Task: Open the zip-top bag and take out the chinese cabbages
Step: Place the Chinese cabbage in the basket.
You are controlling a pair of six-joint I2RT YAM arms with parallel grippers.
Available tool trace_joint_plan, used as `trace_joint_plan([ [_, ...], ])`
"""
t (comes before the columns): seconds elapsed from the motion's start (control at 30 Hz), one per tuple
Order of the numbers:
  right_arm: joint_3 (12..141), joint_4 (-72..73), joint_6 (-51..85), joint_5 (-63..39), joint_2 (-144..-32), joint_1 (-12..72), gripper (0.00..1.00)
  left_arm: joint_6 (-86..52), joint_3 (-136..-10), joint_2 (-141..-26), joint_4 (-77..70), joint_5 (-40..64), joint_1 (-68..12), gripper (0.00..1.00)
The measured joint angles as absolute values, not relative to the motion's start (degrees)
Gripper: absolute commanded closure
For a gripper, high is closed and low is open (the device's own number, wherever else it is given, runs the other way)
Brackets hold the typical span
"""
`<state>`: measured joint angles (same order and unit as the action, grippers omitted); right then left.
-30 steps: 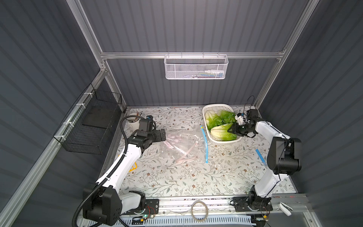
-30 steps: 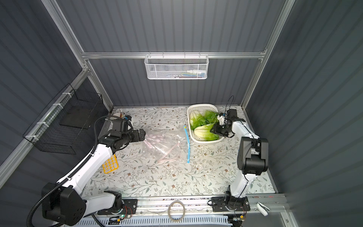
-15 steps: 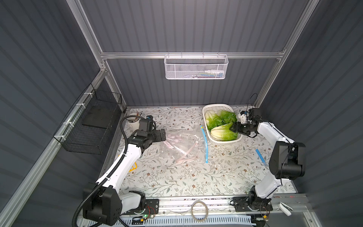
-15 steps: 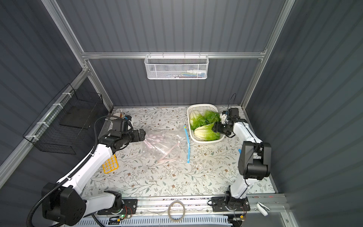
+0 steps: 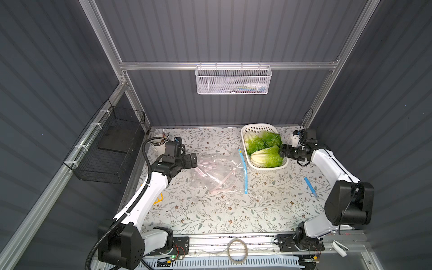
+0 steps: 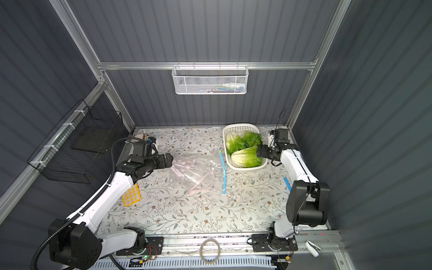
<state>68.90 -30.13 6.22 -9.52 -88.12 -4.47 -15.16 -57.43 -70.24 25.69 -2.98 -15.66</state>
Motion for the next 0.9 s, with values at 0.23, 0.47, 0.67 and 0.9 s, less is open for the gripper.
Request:
trace_joint_plan([
  [0.23, 66.85, -30.55, 6.35, -5.65, -79.02, -4.45, 0.01, -14.52, -57.43, -67.79, 25.69, -3.2, -15.66, 0.0],
  [0.47, 64.12, -30.7, 6.63, 1.21, -68.82, -2.48, 0.01, -12.8, -56.88, -64.34, 24.97, -4.58, -15.66, 0.0],
  [0.67, 59.66, -28.21, 4.71, 12.03, -61.04, 6.96, 0.01, -12.23, -56.05, -61.84, 22.87, -9.06, -15.66, 0.0],
  [0.9, 45.67, -13.61, 2.42, 9.58, -52.21, 10.55, 0.01, -12.56, -54.08, -59.11, 14.74, -16.67, -15.66, 0.0],
])
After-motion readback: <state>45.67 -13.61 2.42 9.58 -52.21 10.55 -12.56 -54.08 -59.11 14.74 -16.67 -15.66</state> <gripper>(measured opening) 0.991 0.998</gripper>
